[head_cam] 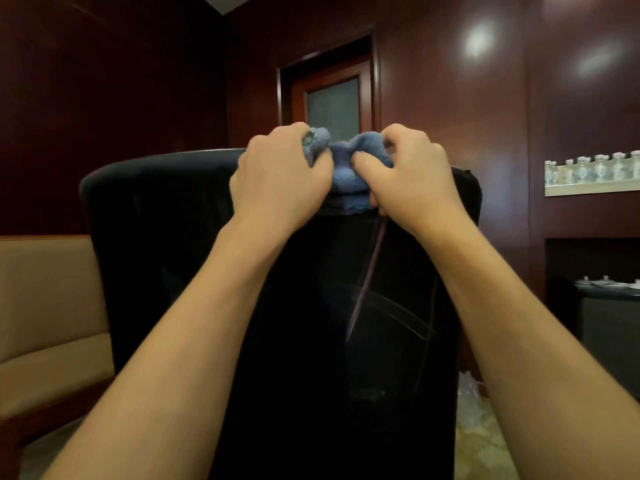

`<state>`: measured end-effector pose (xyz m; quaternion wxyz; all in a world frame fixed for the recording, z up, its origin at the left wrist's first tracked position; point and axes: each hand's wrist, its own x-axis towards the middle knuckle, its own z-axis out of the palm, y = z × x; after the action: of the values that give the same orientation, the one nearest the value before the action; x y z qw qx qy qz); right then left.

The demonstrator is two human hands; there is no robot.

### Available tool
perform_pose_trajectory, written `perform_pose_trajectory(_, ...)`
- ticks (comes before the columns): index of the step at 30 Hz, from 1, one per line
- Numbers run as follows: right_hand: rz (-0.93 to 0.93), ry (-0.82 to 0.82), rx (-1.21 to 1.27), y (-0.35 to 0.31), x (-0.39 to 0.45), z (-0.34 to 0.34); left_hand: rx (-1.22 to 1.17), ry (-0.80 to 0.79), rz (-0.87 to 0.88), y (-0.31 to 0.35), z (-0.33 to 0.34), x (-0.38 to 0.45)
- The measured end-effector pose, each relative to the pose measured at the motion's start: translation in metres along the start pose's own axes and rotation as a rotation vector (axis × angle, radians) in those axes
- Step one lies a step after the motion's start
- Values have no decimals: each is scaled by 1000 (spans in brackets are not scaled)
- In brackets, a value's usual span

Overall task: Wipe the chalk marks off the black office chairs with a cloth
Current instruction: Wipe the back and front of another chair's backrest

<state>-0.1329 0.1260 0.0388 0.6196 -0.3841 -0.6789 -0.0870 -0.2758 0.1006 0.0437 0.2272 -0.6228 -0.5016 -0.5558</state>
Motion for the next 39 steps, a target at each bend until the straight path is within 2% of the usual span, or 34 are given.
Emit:
perform_pose_trajectory(5,-42,-14,-129,-26,-4,12,-61,36,-44,-19,-10,-3)
perform_pose_trajectory(10,-41,-67,-185,-63,-18,29,-165,72,-161,-40,-24,-17)
perform_pose_trajectory(14,-19,-42,-267,-63,-23,12,-212,88,-224,-24,-20,-25)
perform_pose_trajectory(17,42,-18,-274,-41,-32,-19,-243,117,-172,5,-10,-30)
perform_pose_trajectory(23,177,-25,-65,0,-59,-23,-285,72,-129,17,23,-58)
perform_pose_trajectory(29,186,-33,32,9,-50,-21,-287,158,-100,16,23,-54)
perform_pose_trajectory(32,252,36,191,21,-65,-25,-311,202,-64,22,33,-62)
perform_pose_trajectory(35,355,23,327,35,-88,-24,-317,214,-78,21,52,-83)
perform_pose_trajectory(39,438,-19,362,56,-104,-17,-333,213,-103,15,77,-109)
